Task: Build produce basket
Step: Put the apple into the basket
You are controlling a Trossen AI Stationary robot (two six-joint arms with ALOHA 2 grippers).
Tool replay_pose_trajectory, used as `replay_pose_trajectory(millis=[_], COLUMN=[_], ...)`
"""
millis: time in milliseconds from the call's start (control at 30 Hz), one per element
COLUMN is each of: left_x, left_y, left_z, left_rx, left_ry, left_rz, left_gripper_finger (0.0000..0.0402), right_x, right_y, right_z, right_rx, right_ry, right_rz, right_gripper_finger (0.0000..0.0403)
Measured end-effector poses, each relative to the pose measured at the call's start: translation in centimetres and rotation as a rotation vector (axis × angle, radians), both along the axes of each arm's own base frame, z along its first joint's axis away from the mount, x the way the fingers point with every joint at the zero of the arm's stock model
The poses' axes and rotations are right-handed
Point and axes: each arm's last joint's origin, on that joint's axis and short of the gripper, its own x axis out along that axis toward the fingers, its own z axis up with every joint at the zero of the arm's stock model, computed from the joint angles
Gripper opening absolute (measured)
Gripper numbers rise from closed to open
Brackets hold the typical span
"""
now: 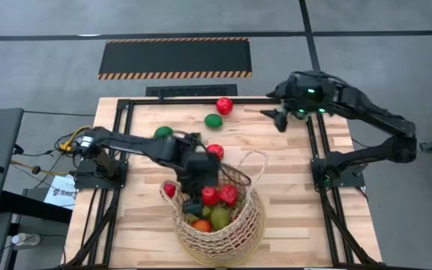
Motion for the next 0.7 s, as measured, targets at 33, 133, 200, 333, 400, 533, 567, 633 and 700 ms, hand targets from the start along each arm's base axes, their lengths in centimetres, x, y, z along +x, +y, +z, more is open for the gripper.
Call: replay_pose_trajectory(millis=[33,133,200,333,400,533,567,633,700], left_x=[-0.6,-2.5,-4.1,-7.0,-8.1,-10.1,-10.5,-10.8,-10.9], left_y=[0.5,2.3,3.2,4.5,4.9,5.4,5.5,5.6,5.6], left_z=[1.3,5.2,7.8,11.5,12.3,13.5,13.7,13.8,13.8], left_rx=[0.021,0.13,0.212,0.339,0.387,0.458,0.465,0.475,0.487], left_ry=[-0.019,-0.103,-0.199,-0.353,-0.39,-0.433,-0.441,-0.447,-0.446], left_rz=[0.022,0.128,0.209,0.342,0.391,0.466,0.476,0.491,0.498], left_gripper_finger=[0.0389,0.0389,0.0389,0.0389,0.0389,0.0389,0.0389,0.0389,0.0389], right_x=[0.5,2.4,4.2,8.2,10.1,13.5,14.2,15.6,16.8], right_y=[-0.6,-2.5,-3.6,-4.7,-4.8,-4.6,-4.6,-4.6,-4.4], right_z=[-0.6,-2.9,-5.3,-9.6,-11.3,-14.6,-15.2,-16.3,-17.5], right_rx=[0.01,0.048,0.085,0.155,0.18,0.192,0.193,0.195,0.2], right_ry=[0.008,0.041,0.1,0.173,0.199,0.243,0.25,0.261,0.278], right_rz=[-0.021,-0.071,-0.089,-0.018,0.019,0.057,0.064,0.077,0.092], right_gripper_finger=[0.0327,0.0327,0.0327,0.0327,0.0327,0.0327,0.0327,0.0327,0.0327])
